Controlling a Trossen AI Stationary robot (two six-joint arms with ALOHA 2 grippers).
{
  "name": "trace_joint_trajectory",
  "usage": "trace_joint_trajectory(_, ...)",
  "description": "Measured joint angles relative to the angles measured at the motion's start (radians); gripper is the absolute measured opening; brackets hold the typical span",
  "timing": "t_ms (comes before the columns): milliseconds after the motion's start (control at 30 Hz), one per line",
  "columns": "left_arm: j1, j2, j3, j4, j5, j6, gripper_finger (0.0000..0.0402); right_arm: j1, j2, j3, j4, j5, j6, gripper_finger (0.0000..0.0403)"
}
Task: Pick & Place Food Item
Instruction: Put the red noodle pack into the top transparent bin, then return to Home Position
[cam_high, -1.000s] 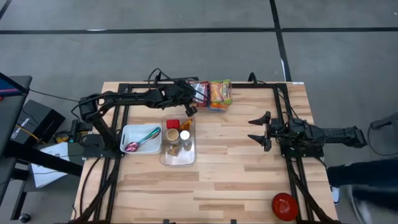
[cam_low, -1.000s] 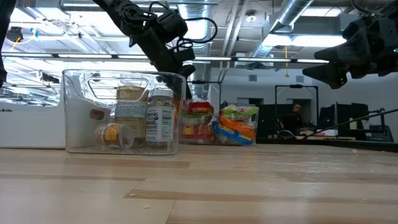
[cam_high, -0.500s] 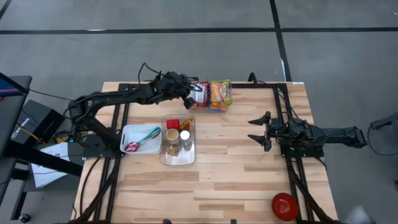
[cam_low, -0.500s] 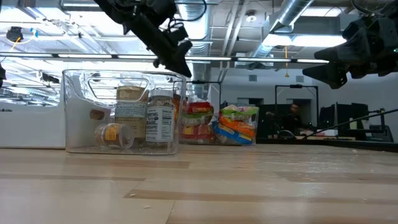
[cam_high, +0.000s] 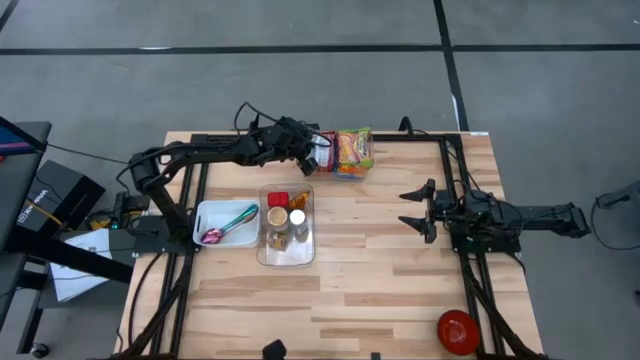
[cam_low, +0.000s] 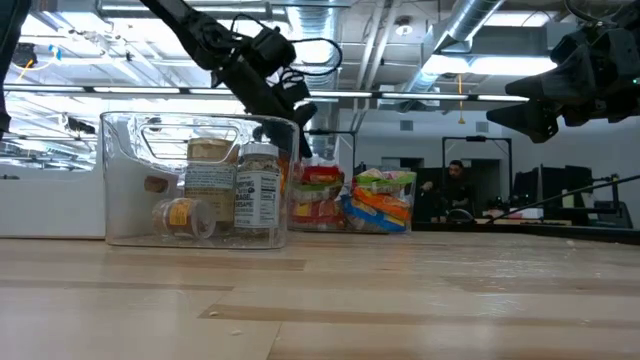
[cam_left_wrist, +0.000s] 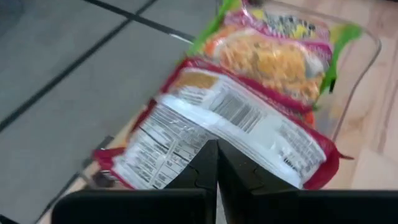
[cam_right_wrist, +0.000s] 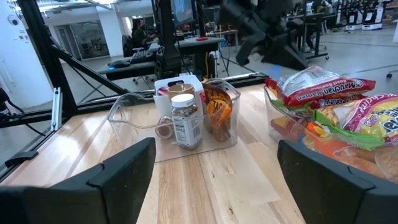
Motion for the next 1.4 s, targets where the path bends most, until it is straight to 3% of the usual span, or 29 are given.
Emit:
trace_joint_trajectory(500, 0.009, 0.024, -0.001, 0.019, 0.008, 0.008, 0.0, 0.0, 0.0, 0.0, 0.0, 0.0, 0.0, 0.0331)
trace_joint_trajectory(800, 0.008, -0.183, -0.001, -0.009, -0.031, 0.054, 0.0011, 0.0, 0.0, 0.0, 0.0, 0.0, 0.0, 0.0331)
trace_joint_trajectory(967, 0.002, -0.332, -0.005, -0.139, 0.087, 0.09, 0.0007, 0.0, 0.0, 0.0, 0.0, 0.0, 0.0, 0.0331)
trace_joint_trajectory(1100, 0.004, -0.501, -0.152, -0.13, 0.16, 0.09, 0.0001, 0.0, 0.0, 0.0, 0.0, 0.0, 0.0, 0.0331)
trace_joint_trajectory(1167, 0.0, -0.6, -0.278, -0.031, 0.162, 0.052, 0.0001, 0.0, 0.0, 0.0, 0.0, 0.001, 0.0, 0.0331)
trace_joint_trajectory(1300, -0.039, -0.775, -0.566, 0.28, 0.171, -0.06, 0.0001, 0.0, 0.0, 0.0, 0.0, 0.0, 0.0, 0.0331)
trace_joint_trajectory(1400, -0.134, -0.825, -0.762, 0.599, 0.181, -0.109, 0.0, 0.0, 0.0, 0.0, 0.0, 0.0, 0.0, 0.0331)
